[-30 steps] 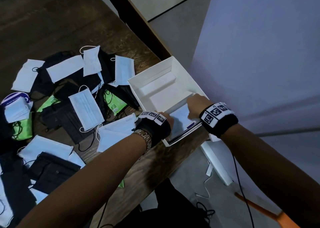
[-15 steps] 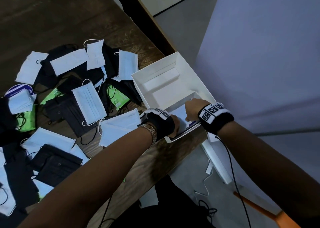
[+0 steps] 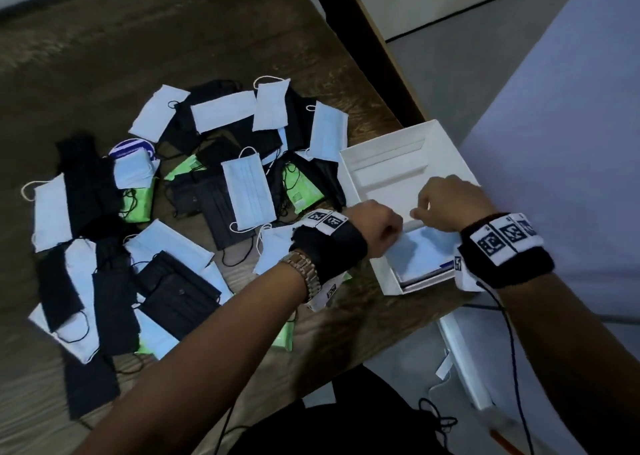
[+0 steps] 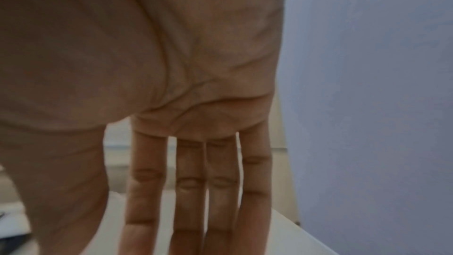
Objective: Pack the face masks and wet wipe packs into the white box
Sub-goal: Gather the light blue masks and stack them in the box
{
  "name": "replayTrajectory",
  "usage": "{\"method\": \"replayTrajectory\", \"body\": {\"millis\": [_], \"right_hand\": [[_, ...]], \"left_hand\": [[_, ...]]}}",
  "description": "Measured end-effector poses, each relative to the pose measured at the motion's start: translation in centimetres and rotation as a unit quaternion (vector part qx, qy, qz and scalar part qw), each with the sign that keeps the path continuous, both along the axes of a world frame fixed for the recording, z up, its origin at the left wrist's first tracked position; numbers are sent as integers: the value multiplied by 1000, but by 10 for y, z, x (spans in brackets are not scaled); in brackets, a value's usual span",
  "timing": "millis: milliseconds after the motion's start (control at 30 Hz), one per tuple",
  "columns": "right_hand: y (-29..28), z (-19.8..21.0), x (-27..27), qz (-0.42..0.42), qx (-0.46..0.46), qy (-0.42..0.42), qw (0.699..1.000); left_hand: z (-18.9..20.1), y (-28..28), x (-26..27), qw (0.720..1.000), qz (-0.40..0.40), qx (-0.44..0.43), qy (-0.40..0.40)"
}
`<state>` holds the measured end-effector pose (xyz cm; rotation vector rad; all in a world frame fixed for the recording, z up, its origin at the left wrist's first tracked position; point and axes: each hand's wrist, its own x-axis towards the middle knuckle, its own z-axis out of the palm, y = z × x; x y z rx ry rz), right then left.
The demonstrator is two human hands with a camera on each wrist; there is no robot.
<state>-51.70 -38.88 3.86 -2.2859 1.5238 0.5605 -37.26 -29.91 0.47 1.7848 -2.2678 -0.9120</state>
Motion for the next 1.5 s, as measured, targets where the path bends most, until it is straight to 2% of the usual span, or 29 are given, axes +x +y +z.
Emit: {"method": "replayTrajectory", "body": {"millis": [100,167,267,333,433,533,600,700,800,867,1033,1133,1267,1367,1500], "right_hand": [[27,27,34,15,-4,-66,998],[51,36,61,31,1,-122,992],[82,16,99,44,29,-158,986],[99,-16,119,39,42,-160,985],[115,-74,134,41,66,-139,987],[127,-111,135,58,76,-131,987],[132,-126,133,62,66,-127,988],[139,-141,129,66,41,-112,991],[144,-145,129,87,18,-90,992],[144,-146,129,76,22,-107,991],[126,-128,125,34,69,-166,983],[105,-108,132,50,120,-199,971],[76,-99,155,68,125,-202,969],[65,-108,170,65,100,-165,979],[72,-125,176,118,46,-49,991]], "left_hand": [[13,28,52,994,80,-56,44],[6,51,88,983,167,-57,49],[-24,82,133,945,324,8,37],[-52,98,152,926,370,75,-4],[-99,115,165,912,372,171,-22],[-132,120,163,897,381,214,-63],[-137,121,156,892,385,225,-78],[-136,123,147,887,404,218,-52],[-137,124,143,883,422,203,-28],[-140,128,144,884,425,196,-16],[-133,141,154,879,438,190,3],[-135,145,162,877,445,177,26],[-131,141,171,874,458,158,38],[-131,136,173,876,466,122,20],[-129,122,169,895,434,107,-1]]}}
